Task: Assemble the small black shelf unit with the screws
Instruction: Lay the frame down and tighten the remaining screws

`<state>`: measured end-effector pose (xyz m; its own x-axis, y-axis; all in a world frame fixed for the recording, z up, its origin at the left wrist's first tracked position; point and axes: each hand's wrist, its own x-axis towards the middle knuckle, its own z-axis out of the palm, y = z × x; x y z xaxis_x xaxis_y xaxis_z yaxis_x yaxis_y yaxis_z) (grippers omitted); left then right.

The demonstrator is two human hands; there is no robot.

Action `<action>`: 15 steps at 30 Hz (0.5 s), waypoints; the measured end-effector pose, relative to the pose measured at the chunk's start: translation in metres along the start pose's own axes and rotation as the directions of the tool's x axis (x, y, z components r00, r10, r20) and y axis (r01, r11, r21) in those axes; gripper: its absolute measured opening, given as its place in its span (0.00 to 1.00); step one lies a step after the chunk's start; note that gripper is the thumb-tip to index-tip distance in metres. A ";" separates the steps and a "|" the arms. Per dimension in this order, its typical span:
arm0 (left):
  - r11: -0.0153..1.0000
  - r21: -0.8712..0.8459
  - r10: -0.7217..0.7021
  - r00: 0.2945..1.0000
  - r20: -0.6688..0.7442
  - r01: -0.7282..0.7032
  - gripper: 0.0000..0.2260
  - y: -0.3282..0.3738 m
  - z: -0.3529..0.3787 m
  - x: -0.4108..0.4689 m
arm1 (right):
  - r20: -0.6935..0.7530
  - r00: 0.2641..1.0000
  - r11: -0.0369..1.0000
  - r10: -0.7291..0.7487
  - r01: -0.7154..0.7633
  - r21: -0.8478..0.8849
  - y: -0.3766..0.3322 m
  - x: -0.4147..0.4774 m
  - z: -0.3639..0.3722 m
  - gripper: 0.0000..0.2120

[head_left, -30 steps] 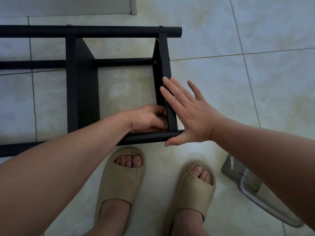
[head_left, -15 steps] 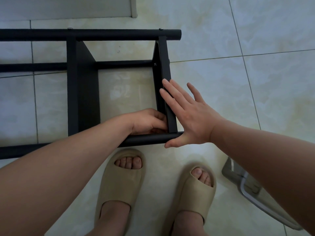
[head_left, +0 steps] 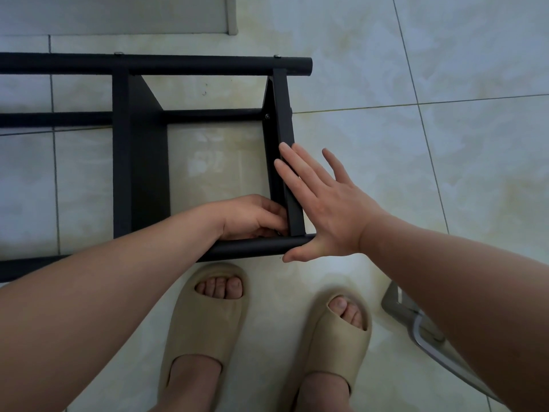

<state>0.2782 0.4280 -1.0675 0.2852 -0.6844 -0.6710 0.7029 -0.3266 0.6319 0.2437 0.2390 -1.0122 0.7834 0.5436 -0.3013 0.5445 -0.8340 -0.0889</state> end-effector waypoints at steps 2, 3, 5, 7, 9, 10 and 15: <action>1.000 0.003 -0.004 1.000 -0.001 0.004 0.07 0.000 -0.001 -0.002 | -0.006 1.000 1.000 -0.004 0.004 -0.006 0.000 0.000 0.000 0.63; 1.000 -0.002 -0.005 1.000 0.003 0.005 0.07 0.000 -0.002 -0.002 | -0.009 1.000 1.000 -0.005 0.005 -0.006 0.000 0.000 0.001 0.63; 0.999 -0.036 -0.001 1.000 0.013 0.001 0.08 0.001 -0.002 -0.002 | -0.011 1.000 1.000 -0.007 0.007 -0.004 0.001 0.000 0.001 0.63; 0.997 -0.073 -0.005 1.000 0.015 0.006 0.09 0.001 -0.002 -0.001 | -0.006 1.000 1.000 -0.008 0.008 -0.005 0.001 0.001 0.001 0.63; 0.997 -0.066 -0.024 1.000 0.018 0.025 0.07 0.001 -0.002 0.000 | -0.001 1.000 1.000 -0.008 0.008 -0.007 0.001 0.001 0.001 0.64; 0.999 -0.032 -0.029 1.000 0.011 0.030 0.05 0.001 -0.001 0.000 | 0.000 1.000 1.000 -0.008 0.008 -0.009 0.001 0.000 0.000 0.64; 0.981 0.192 -0.009 0.997 -0.071 0.022 0.07 0.003 0.003 0.000 | -0.013 1.000 1.000 -0.014 0.014 -0.003 0.001 0.000 0.000 0.63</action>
<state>0.2785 0.4249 -1.0646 0.3245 -0.6336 -0.7023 0.5712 -0.4606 0.6794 0.2444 0.2386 -1.0129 0.7793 0.5567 -0.2878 0.5567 -0.8258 -0.0899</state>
